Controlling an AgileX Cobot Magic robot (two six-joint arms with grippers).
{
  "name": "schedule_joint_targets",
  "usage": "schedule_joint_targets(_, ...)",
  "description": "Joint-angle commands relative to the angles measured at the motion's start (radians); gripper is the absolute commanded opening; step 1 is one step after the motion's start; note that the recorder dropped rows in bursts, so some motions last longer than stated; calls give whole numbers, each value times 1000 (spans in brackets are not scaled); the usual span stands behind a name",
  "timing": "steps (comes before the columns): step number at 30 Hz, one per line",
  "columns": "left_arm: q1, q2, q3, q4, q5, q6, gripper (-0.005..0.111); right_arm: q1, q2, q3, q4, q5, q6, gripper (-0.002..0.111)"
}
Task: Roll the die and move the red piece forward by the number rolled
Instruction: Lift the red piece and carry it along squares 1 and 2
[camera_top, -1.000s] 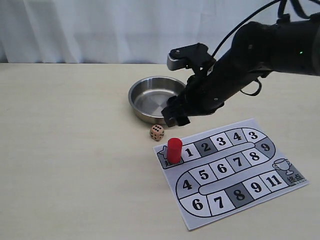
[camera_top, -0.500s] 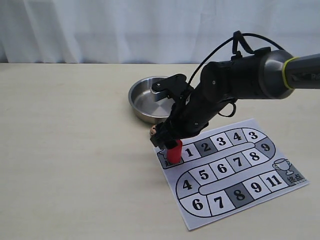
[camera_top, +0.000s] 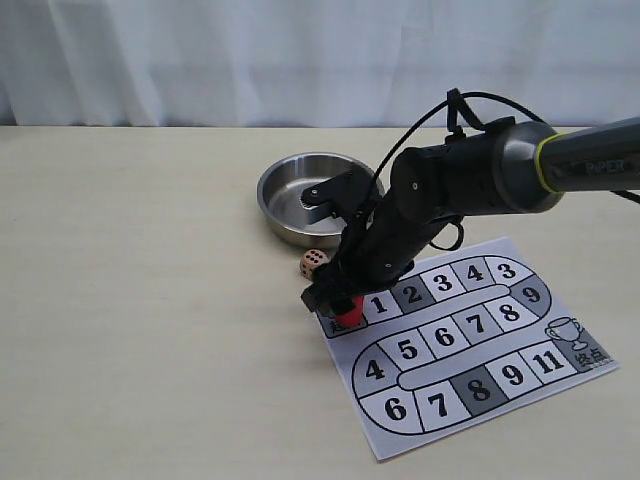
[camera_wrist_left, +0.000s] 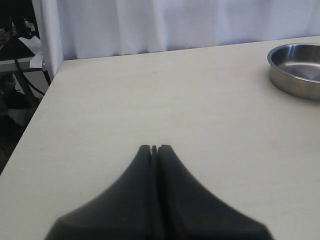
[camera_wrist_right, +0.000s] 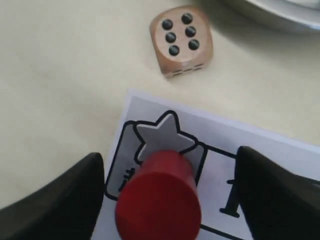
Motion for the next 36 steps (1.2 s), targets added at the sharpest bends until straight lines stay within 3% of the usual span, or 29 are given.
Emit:
schedule_joint_targets(1, -2, 0, 2, -5, -9, -4, 0, 0, -1, 0, -7, -14, 3, 52)
schedule_joint_targets(9, -2, 0, 2, -5, -9, -4, 0, 0, -15, -2, -7, -4, 45, 4)
schedule_joint_targets(23, -2, 0, 2, -5, -9, -4, 0, -91, -132, 0, -37, 114, 55, 4)
schedule_joint_targets(36, -2, 0, 2, -5, -9, -4, 0, -97, -8, 4, 17, 31, 46, 4)
